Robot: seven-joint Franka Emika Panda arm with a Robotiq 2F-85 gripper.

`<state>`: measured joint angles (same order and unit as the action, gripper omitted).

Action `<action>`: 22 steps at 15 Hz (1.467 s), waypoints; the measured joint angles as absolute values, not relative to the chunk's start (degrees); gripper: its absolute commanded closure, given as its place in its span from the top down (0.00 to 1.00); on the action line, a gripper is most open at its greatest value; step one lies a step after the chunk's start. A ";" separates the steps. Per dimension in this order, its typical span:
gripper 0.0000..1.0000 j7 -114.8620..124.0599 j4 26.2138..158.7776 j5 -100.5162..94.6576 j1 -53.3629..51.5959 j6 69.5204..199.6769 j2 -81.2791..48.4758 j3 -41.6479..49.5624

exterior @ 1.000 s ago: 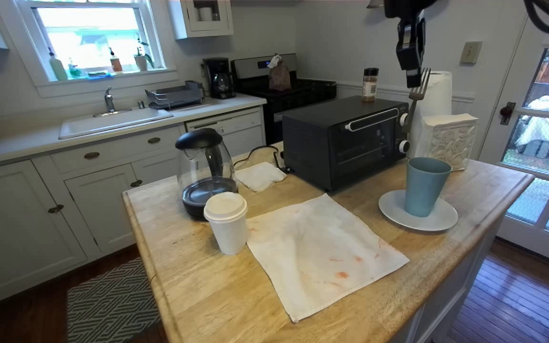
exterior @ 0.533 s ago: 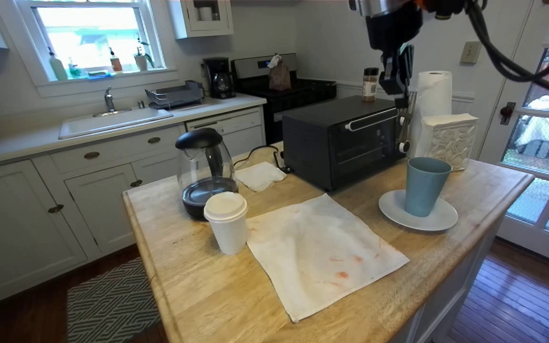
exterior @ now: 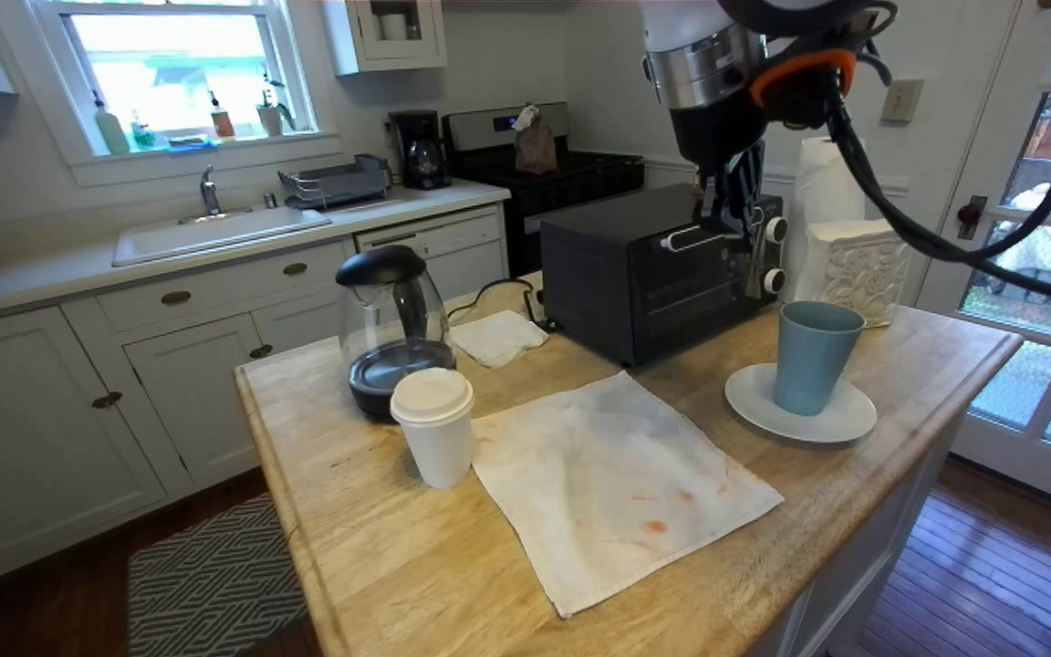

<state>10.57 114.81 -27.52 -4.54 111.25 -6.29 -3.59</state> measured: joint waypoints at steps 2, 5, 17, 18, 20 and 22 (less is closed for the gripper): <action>0.01 13.09 115.18 -28.22 -4.92 112.28 -7.56 -3.59; 0.01 17.43 115.33 -30.55 -5.50 113.19 -9.64 -3.56; 0.01 31.48 115.26 -39.82 -7.79 120.73 -18.20 -1.91; 0.01 32.42 115.20 -40.50 -7.98 121.16 -18.85 -1.68; 0.01 34.52 115.00 -41.65 -8.47 121.51 -20.10 -1.22; 0.01 36.54 114.38 -41.78 -8.88 121.51 -21.36 -1.01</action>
<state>36.54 114.38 -41.78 -8.88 121.51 -21.36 -1.01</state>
